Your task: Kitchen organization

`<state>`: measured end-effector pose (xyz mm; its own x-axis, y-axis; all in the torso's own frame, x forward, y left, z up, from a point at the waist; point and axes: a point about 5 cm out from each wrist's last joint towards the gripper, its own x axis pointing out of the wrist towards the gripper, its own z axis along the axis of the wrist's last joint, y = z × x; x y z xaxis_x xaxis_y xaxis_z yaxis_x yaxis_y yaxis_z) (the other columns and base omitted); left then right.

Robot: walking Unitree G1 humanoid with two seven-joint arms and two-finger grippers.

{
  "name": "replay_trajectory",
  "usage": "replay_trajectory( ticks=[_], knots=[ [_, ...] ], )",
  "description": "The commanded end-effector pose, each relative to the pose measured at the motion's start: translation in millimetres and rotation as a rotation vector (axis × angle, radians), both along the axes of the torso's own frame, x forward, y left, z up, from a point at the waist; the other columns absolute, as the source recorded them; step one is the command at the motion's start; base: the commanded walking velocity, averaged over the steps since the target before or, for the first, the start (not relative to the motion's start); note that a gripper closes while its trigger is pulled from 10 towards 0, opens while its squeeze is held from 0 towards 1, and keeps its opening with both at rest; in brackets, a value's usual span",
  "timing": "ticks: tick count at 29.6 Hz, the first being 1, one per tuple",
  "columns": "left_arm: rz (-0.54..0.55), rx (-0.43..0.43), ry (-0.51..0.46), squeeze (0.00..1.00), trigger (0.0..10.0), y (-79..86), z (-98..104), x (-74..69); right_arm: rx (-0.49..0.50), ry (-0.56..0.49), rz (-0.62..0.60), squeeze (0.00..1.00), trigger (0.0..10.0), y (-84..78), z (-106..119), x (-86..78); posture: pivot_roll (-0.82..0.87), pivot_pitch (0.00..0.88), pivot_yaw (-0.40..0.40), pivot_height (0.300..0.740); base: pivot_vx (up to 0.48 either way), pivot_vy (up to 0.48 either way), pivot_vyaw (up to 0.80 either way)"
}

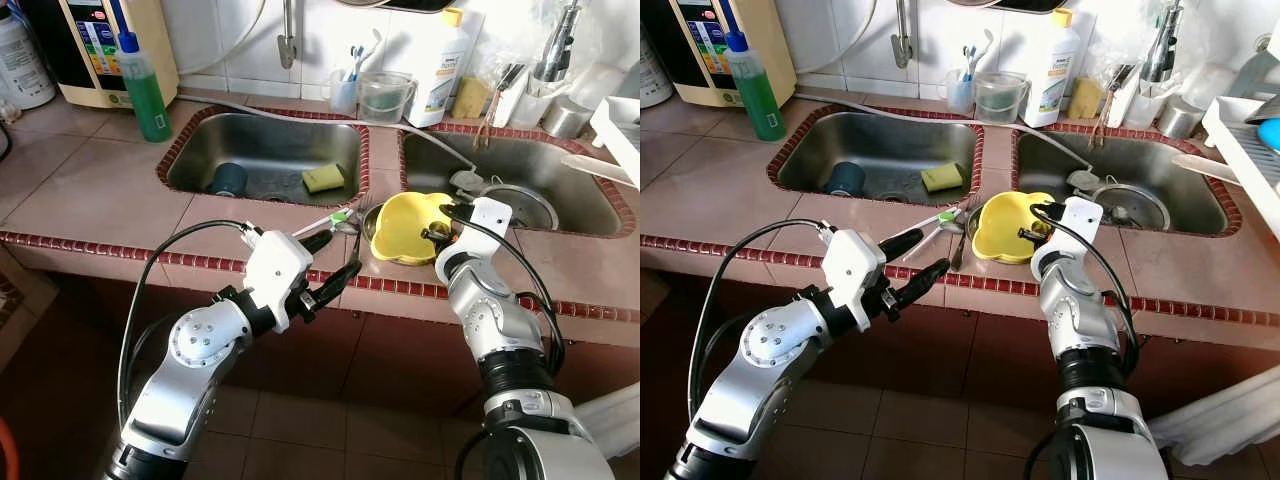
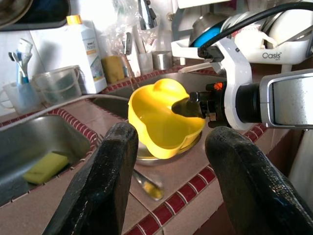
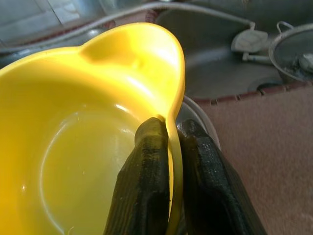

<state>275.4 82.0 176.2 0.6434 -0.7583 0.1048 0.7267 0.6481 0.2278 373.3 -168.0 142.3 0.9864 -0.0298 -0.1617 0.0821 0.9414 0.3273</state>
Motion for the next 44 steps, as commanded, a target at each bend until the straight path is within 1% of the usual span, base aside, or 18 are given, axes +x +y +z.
replay_trajectory(
  ticks=[1, 6, 10, 15, 17, 18, 19, 20, 21, 23, 24, 25, 31, 32, 36, 39, 41, 44],
  knots=[
    [0.003, 0.001, -0.017, 0.00, 10.0, 0.1, 3.5, 2.0, 0.023, -0.049, -0.003, 0.00, 0.0, -1.4, 9.1, 1.1, -0.09, 0.052, -0.025, 0.740, 0.000, 0.000, 0.00],
    [0.007, 0.001, -0.023, 0.00, 10.0, 0.9, 4.9, 4.5, 0.061, -0.113, 0.009, 0.00, 0.0, -0.3, 19.3, 3.4, -0.08, 0.048, -0.023, 0.740, 0.000, 0.000, 0.00],
    [0.008, 0.000, -0.030, 0.00, 10.0, 1.1, 6.5, 6.2, 0.074, -0.137, 0.008, 0.00, 0.0, -0.6, 24.9, 5.2, -0.08, 0.043, -0.021, 0.740, 0.000, 0.000, 0.00],
    [0.014, -0.011, -0.027, 0.00, 10.0, 1.5, 7.7, 9.0, 0.065, -0.181, -0.004, 0.00, 0.0, -1.9, 32.4, 6.6, -0.09, 0.030, -0.020, 0.740, 0.000, 0.000, 0.00],
    [0.017, -0.016, -0.027, 0.00, 10.0, 1.9, 8.2, 10.2, 0.034, -0.221, 0.000, 0.00, 0.0, -2.5, 37.4, 6.4, -0.09, 0.027, -0.020, 0.740, 0.000, 0.000, 0.00],
    [0.026, -0.027, -0.025, 0.00, 10.0, 2.4, 9.2, 12.0, -0.010, -0.269, 0.010, 0.00, 3.2, -2.5, 43.4, 5.9, -0.08, 0.021, -0.022, 0.740, 0.000, 0.000, 0.00],
    [0.032, -0.035, -0.024, 0.00, 10.0, 2.8, 9.9, 13.0, -0.034, -0.290, 0.016, 0.00, 4.6, -2.2, 46.0, 5.6, -0.08, 0.021, -0.022, 0.740, 0.000, 0.000, 0.00],
    [0.039, -0.046, -0.020, 0.00, 10.0, 3.3, 10.7, 14.3, -0.053, -0.312, 0.015, 0.00, 9.4, -2.3, 49.0, 5.4, -0.08, 0.017, -0.024, 0.740, 0.000, 0.000, 0.00],
    [0.048, -0.058, -0.017, 0.00, 10.0, 4.1, 11.7, 15.9, -0.065, -0.335, 0.012, 0.00, 10.0, -2.4, 52.4, 5.2, -0.08, 0.017, -0.024, 0.740, 0.000, 0.000, 0.00],
    [0.055, -0.063, -0.017, 0.00, 10.0, 4.8, 12.2, 17.1, -0.074, -0.348, 0.012, 0.00, 10.0, -2.5, 54.5, 5.2, -0.08, 0.013, -0.026, 0.740, 0.000, 0.000, 0.00],
    [0.072, -0.069, -0.019, 0.00, 10.0, 6.4, 12.9, 19.7, -0.099, -0.380, 0.012, 0.00, 10.0, -2.7, 58.7, 4.8, -0.08, 0.010, -0.027, 0.740, 0.000, 0.000, 0.00],
    [0.101, -0.087, -0.014, 0.00, 10.0, 9.8, 14.5, 23.4, -0.142, -0.404, 0.013, 0.00, 10.0, -1.7, 62.0, 3.9, -0.08, 0.010, -0.027, 0.740, 0.000, 0.000, 0.00],
    [0.201, -0.159, 0.004, 0.00, 10.0, 21.4, 19.0, 34.5, -0.211, -0.462, 0.018, 0.00, 10.0, 3.7, 63.7, -0.7, -0.08, 0.000, -0.035, 0.740, 0.000, 0.000, 0.00],
    [0.227, -0.173, 0.010, 0.00, 10.0, 24.3, 19.7, 36.6, -0.237, -0.485, 0.020, 0.00, 10.0, 5.4, 64.3, -2.8, -0.08, 0.000, -0.037, 0.740, 0.000, 0.000, 0.00],
    [0.277, -0.206, 0.024, 0.00, 10.0, 30.5, 20.5, 40.6, -0.264, -0.554, 0.037, 0.00, 10.0, 11.5, 66.0, -9.5, -0.07, 0.000, -0.040, 0.740, 0.000, 0.000, 0.00],
    [0.297, -0.227, 0.042, 0.00, 10.0, 33.7, 19.5, 42.5, -0.263, -0.575, 0.039, 0.00, 10.0, 14.3, 66.4, -11.9, -0.07, 0.000, -0.042, 0.740, 0.000, 0.000, 0.00],
    [0.325, -0.225, 0.057, 0.00, 10.0, 37.9, 16.1, 43.9, -0.290, -0.594, 0.060, 0.00, 10.0, 18.8, 65.7, -15.4, -0.07, 0.000, -0.045, 0.740, 0.000, 0.000, 0.00],
    [0.356, -0.217, 0.065, 0.00, 10.0, 41.8, 13.2, 45.2, -0.296, -0.613, 0.070, 0.00, 10.0, 20.4, 64.6, -18.9, -0.07, 0.000, -0.043, 0.740, 0.000, 0.000, 0.00]
  ],
)
